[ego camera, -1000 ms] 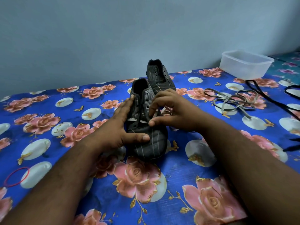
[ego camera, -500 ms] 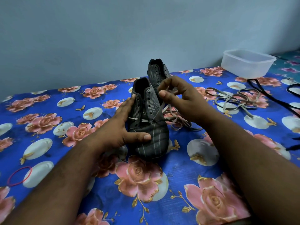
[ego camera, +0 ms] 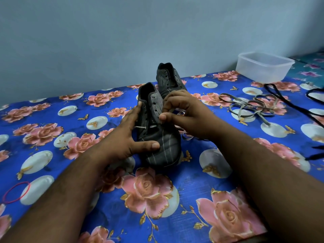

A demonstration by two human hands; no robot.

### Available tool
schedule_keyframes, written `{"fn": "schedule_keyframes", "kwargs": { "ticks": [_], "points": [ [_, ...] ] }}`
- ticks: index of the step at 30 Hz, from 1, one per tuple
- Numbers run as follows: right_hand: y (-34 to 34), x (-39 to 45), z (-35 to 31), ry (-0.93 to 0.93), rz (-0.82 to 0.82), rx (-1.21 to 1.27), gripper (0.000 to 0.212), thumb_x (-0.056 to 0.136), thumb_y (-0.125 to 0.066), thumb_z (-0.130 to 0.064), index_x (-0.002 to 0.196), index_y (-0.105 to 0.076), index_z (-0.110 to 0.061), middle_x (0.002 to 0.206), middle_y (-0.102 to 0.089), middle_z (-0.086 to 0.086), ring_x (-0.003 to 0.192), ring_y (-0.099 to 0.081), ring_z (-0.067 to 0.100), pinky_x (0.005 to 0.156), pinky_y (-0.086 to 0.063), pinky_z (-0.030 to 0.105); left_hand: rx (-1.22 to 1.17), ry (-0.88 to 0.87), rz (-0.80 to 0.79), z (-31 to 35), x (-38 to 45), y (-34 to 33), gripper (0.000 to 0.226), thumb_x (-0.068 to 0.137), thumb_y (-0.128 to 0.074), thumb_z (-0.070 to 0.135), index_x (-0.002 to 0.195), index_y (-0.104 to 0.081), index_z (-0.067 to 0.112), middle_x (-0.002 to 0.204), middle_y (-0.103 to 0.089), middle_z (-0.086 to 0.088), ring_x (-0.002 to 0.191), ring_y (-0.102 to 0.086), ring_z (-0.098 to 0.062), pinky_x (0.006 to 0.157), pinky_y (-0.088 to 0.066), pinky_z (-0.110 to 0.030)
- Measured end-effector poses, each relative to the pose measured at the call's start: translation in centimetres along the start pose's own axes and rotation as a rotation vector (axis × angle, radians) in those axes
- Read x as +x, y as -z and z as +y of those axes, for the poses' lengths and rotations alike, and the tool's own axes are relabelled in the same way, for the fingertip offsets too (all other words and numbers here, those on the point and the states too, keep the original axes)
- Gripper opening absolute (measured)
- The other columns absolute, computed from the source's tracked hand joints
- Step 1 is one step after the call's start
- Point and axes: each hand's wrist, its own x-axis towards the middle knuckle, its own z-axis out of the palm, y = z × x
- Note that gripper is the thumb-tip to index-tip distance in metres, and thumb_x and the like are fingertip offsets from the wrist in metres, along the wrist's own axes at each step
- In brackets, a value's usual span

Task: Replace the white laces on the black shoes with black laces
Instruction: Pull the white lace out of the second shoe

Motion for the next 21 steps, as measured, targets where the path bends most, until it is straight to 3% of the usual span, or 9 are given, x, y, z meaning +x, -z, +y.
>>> {"fn": "schedule_keyframes", "kwargs": {
  "ticks": [3, 7, 14, 17, 19, 21],
  "points": [
    [-0.2, -0.2, 0.1, -0.09, -0.017, 0.094, 0.015, 0.095, -0.068, -0.031, 0.083, -0.059, -0.03, 0.085, -0.061, 0.0, 0.085, -0.056, 0.016, 0.08, -0.045, 0.031, -0.005, -0.001, -0.002, -0.3, 0.0, 0.0, 0.145, 0.039, -0.074, 0.09, 0.158, 0.0, 0.05, 0.166, -0.009, 0.021, 0.153, -0.014, -0.003, 0.126, -0.021, -0.04],
    [-0.2, -0.7, 0.1, -0.239, -0.124, 0.259, 0.017, 0.098, -0.064, -0.029, 0.09, -0.062, -0.014, 0.078, -0.064, 0.003, 0.074, -0.054, 0.006, 0.068, -0.045, 0.03, 0.014, -0.009, -0.001, 0.0, 0.0, -0.3, 0.14, 0.046, -0.073, 0.079, 0.159, 0.003, 0.046, 0.167, -0.002, 0.019, 0.152, -0.002, 0.004, 0.126, -0.013, -0.032],
    [0.0, -0.8, 0.4, -0.249, -0.105, 0.292, 0.02, 0.1, -0.06, -0.026, 0.096, -0.062, -0.007, 0.091, -0.07, 0.013, 0.083, -0.064, 0.021, 0.078, -0.051, 0.043, 0.003, -0.013, -0.001, -0.1, 0.1, -0.2, 0.142, 0.046, -0.075, 0.08, 0.16, 0.003, 0.044, 0.168, -0.003, 0.019, 0.153, -0.002, 0.002, 0.128, -0.014, -0.038],
    [0.2, -0.6, 0.5, -0.279, -0.032, 0.513, 0.016, 0.102, -0.053, -0.021, 0.094, -0.054, -0.008, 0.092, -0.065, 0.015, 0.095, -0.067, 0.037, 0.092, -0.053, 0.051, 0.007, -0.012, -0.01, -0.3, 0.2, -0.1, 0.147, 0.041, -0.073, 0.09, 0.159, 0.004, 0.046, 0.167, -0.003, 0.021, 0.153, -0.007, 0.001, 0.127, -0.017, -0.039],
    [0.8, -0.5, 0.4, -0.308, 0.011, 0.644, 0.013, 0.101, -0.05, -0.02, 0.095, -0.05, -0.008, 0.091, -0.058, 0.016, 0.093, -0.067, 0.036, 0.093, -0.053, 0.053, 0.016, -0.015, -0.016, -0.2, 0.1, -0.2, 0.147, 0.042, -0.075, 0.087, 0.159, 0.004, 0.046, 0.167, -0.001, 0.022, 0.153, -0.005, 0.003, 0.128, -0.015, -0.037],
    [1.1, -0.4, 0.7, -0.313, 0.01, 0.578, 0.015, 0.1, -0.053, -0.022, 0.096, -0.052, -0.008, 0.087, -0.06, 0.011, 0.085, -0.066, 0.023, 0.086, -0.052, 0.049, 0.026, -0.023, -0.015, 0.0, 0.2, -0.4, 0.143, 0.047, -0.075, 0.079, 0.159, 0.005, 0.044, 0.167, 0.001, 0.022, 0.152, -0.001, 0.004, 0.128, -0.013, -0.035]
  ]
}}
